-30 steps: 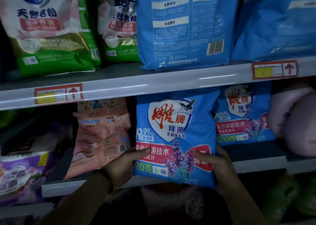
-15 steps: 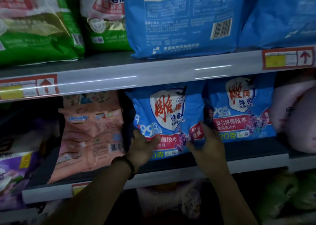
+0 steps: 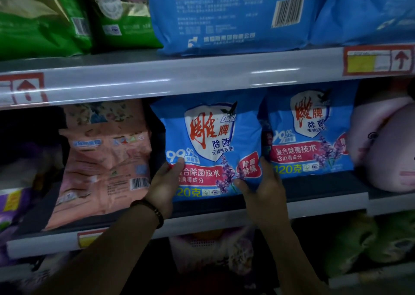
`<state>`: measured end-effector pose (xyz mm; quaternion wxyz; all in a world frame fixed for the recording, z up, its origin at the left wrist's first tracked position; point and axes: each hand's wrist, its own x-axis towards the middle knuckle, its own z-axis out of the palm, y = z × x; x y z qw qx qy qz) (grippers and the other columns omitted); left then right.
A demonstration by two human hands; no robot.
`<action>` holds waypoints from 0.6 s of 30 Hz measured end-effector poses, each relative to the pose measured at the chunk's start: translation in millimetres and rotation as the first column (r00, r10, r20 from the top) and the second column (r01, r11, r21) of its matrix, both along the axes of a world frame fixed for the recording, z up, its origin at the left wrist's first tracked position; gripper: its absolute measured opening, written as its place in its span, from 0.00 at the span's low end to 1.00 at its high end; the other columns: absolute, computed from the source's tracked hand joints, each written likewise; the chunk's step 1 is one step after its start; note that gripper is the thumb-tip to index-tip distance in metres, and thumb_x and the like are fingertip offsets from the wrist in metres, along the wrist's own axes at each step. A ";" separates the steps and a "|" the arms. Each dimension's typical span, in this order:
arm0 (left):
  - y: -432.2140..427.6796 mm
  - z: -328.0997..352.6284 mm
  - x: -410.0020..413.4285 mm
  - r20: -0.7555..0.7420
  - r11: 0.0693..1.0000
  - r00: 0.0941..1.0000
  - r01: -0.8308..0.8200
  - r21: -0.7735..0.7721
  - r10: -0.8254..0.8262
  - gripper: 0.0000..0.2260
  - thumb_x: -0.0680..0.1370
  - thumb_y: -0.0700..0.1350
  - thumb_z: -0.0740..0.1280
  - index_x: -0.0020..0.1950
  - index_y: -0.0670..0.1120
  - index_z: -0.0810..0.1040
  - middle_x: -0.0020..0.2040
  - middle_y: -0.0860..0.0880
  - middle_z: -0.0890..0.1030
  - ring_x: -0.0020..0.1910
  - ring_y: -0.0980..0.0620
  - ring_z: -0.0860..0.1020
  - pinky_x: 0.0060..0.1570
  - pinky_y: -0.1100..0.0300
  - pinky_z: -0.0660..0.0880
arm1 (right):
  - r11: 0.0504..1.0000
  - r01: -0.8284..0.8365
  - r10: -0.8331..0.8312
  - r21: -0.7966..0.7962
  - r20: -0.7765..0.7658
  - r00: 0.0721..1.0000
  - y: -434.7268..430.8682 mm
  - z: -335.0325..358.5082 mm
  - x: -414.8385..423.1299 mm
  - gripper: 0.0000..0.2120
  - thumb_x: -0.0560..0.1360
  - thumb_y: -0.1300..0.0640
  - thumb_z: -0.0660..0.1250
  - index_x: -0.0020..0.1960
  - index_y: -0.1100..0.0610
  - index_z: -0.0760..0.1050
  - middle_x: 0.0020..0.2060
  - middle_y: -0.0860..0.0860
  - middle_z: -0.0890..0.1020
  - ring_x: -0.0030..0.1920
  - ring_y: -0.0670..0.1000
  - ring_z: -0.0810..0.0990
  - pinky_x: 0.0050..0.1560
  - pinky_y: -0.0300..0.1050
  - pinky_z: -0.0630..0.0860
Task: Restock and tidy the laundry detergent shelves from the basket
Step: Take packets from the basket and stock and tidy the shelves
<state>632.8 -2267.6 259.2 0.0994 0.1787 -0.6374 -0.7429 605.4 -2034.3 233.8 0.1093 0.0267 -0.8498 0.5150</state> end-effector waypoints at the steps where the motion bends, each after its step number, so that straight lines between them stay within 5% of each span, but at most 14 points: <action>1: 2.0 -0.5 -3.6 0.020 1.000 0.999 -0.025 -0.014 0.025 0.11 0.85 0.52 0.66 0.65 0.49 0.81 0.55 0.48 0.88 0.55 0.44 0.86 0.60 0.46 0.81 | 1.000 0.003 -0.003 0.015 -0.008 1.000 -0.6 0.4 0.7 0.44 0.75 0.44 0.77 0.83 0.51 0.60 0.73 0.57 0.71 0.73 0.60 0.71 0.70 0.60 0.74; 8: -13.6 -32.9 -24.0 0.129 0.905 0.985 -0.048 -0.422 0.112 0.36 0.68 0.83 0.60 0.65 0.59 0.70 0.67 0.43 0.78 0.62 0.40 0.80 0.68 0.38 0.76 | 0.967 0.203 -0.193 0.157 -0.073 0.978 -30.7 23.2 15.1 0.45 0.73 0.46 0.78 0.82 0.53 0.58 0.71 0.62 0.68 0.72 0.67 0.69 0.70 0.69 0.70; 13: 3.2 -19.2 -18.6 0.146 0.805 0.969 -0.078 -0.588 0.200 0.21 0.86 0.61 0.56 0.70 0.45 0.67 0.68 0.36 0.71 0.67 0.35 0.73 0.71 0.42 0.69 | 0.947 -0.010 0.068 0.322 -0.170 0.983 -77.0 34.6 55.2 0.43 0.77 0.39 0.70 0.84 0.48 0.54 0.80 0.59 0.58 0.81 0.62 0.55 0.74 0.65 0.70; 18: -1.2 -21.4 -22.7 0.191 0.794 0.963 -0.035 -0.607 0.188 0.28 0.86 0.63 0.55 0.80 0.48 0.59 0.74 0.37 0.67 0.72 0.32 0.70 0.75 0.41 0.66 | 0.836 -0.064 0.135 0.544 -0.090 0.987 -81.3 27.7 56.0 0.47 0.76 0.38 0.67 0.86 0.50 0.48 0.82 0.63 0.54 0.81 0.68 0.54 0.72 0.64 0.71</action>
